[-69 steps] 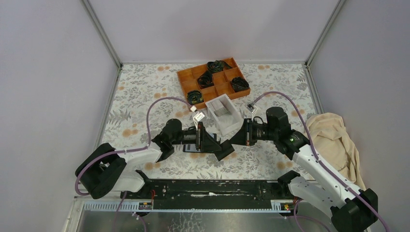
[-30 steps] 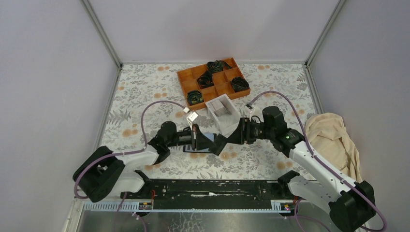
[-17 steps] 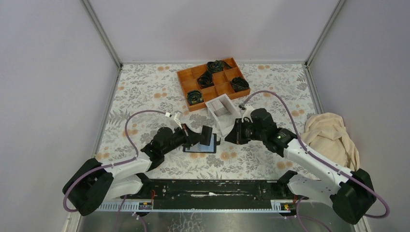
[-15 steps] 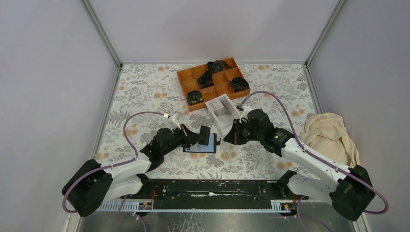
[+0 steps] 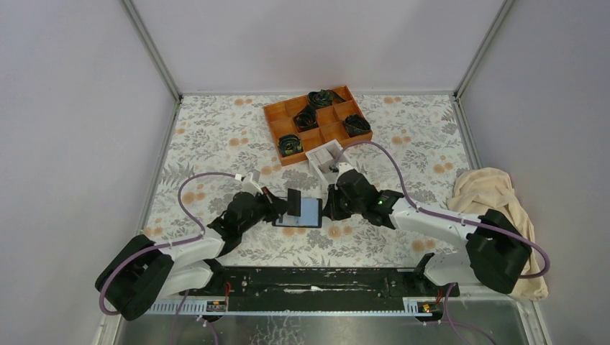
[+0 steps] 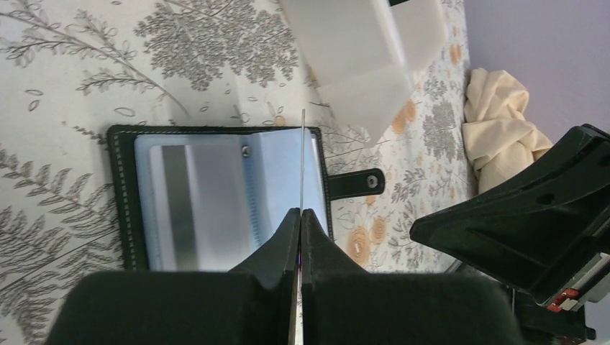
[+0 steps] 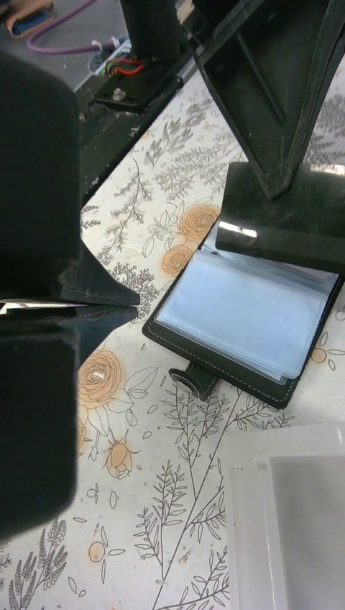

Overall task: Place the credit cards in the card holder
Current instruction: Insert the credit card into the card holder.

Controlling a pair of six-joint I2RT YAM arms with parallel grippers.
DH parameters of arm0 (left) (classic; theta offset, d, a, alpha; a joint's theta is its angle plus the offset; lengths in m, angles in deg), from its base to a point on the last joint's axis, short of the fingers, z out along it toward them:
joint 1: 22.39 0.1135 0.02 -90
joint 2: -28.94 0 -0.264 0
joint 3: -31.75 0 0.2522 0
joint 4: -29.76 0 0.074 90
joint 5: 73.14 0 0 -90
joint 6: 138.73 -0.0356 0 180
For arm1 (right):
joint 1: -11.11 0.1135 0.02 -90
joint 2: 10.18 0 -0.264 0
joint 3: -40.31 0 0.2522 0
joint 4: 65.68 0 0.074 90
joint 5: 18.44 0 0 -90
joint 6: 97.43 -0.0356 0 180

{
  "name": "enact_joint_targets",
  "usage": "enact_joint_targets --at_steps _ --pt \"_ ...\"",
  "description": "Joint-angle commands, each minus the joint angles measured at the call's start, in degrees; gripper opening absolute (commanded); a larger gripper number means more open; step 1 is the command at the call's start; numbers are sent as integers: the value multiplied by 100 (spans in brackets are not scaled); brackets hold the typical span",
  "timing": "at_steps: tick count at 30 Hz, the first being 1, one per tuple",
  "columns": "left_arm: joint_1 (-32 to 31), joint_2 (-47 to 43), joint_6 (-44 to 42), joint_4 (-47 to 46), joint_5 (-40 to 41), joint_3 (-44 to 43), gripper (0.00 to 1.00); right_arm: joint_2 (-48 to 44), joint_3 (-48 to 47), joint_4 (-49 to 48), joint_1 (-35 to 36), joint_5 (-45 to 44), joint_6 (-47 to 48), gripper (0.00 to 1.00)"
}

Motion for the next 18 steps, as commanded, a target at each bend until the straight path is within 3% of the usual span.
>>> enact_joint_targets --at_steps 1,18 --pt "207 137 -51 -293 -219 78 0 326 -321 -372 132 -506 22 0" --pt "627 743 -48 -1118 -1046 305 0 1328 -480 -694 141 -699 -114 0"
